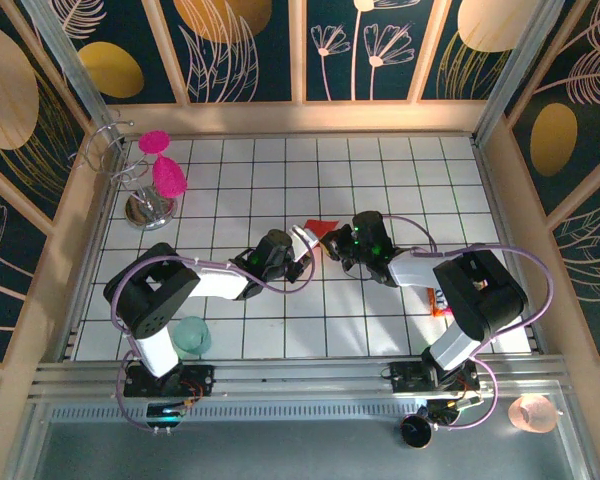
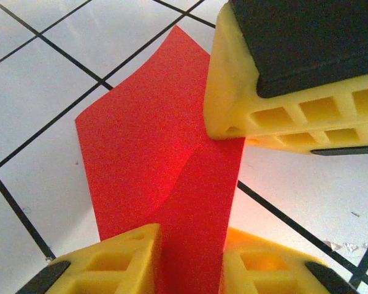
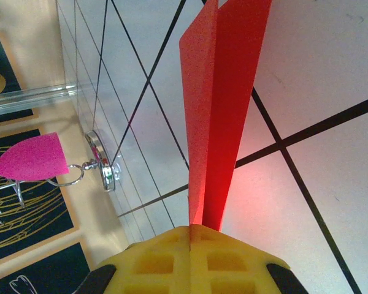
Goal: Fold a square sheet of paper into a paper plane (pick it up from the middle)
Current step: Fold the wing for the fifth time at the center of the table.
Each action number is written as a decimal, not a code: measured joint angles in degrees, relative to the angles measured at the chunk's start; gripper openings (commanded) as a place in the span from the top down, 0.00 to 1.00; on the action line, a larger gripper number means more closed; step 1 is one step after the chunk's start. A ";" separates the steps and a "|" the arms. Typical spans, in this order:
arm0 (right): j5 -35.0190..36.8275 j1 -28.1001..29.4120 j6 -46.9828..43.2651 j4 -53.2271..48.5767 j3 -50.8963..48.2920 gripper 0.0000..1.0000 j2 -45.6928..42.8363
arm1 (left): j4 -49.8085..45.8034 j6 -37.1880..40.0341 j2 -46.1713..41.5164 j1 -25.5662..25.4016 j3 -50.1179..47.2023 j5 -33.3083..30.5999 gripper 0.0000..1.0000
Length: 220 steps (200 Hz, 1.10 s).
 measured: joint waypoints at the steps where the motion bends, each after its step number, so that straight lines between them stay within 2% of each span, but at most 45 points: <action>1: 0.00 0.00 0.00 -0.02 0.00 0.94 0.00 | 0.02 0.00 0.02 0.00 0.00 0.02 0.74; 61: 0.31 0.00 -0.33 -1.79 0.00 0.58 -0.11 | 1.31 -1.99 2.08 0.00 -1.22 1.62 0.79; 169: 6.12 -3.17 -2.78 -8.24 -0.39 0.47 -7.61 | 3.48 -9.35 3.48 0.04 -2.99 6.69 0.85; 220: 8.50 -4.55 -6.78 -8.96 -3.23 0.38 -11.43 | 2.58 -15.96 3.67 2.27 -2.16 12.81 0.92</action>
